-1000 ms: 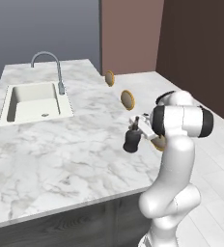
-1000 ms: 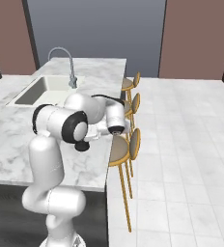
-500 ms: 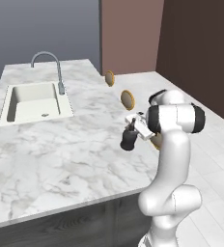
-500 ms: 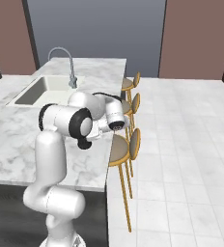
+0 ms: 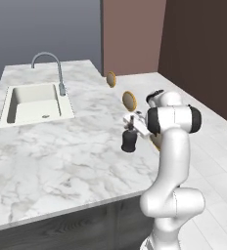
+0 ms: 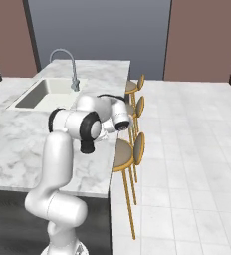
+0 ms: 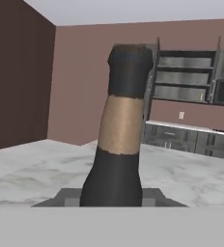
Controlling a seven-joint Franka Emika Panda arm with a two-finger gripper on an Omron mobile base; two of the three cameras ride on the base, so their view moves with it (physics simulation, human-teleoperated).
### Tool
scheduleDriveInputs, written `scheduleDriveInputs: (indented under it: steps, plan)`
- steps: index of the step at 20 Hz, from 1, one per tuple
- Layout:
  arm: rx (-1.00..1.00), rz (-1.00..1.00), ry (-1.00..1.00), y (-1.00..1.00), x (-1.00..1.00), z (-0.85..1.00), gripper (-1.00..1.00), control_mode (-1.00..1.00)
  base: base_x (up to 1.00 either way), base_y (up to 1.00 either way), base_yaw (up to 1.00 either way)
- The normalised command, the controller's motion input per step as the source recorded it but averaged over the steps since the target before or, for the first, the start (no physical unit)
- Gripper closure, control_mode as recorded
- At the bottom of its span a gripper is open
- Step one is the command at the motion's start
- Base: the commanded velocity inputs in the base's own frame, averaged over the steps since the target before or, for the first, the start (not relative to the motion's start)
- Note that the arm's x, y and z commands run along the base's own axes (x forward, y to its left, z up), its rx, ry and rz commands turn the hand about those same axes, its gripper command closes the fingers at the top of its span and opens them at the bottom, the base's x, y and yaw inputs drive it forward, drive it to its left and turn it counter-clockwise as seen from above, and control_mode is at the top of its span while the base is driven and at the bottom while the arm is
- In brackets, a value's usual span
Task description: Get the candle and the liquor from the cabinet and move them to the dining counter.
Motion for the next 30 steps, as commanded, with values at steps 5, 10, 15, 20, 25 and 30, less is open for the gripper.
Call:
scheduleDriveInputs:
  steps: [5,10,15,20,25,30]
  plan:
    - [0.0,0.07,0.0,0.0,0.26,-0.29,1.0,-1.0,0.0,0.0,0.0]
    - [0.0,0.07,-0.08,0.0,-0.01,-0.28,1.0,-1.0,0.0,0.0,0.0]
    - [0.0,0.05,-0.16,-0.05,-0.14,-0.29,1.0,-1.0,0.0,0.0,0.0]
    - [0.0,0.01,-0.18,0.0,-0.12,-0.31,1.0,-1.0,0.0,0.0,0.0]
    - [0.0,0.0,-0.11,0.0,0.0,-0.26,1.0,-1.0,0.0,0.0,0.0]
    - [0.0,0.0,-0.08,-0.04,0.0,-0.22,1.0,-1.0,0.0,0.0,0.0]
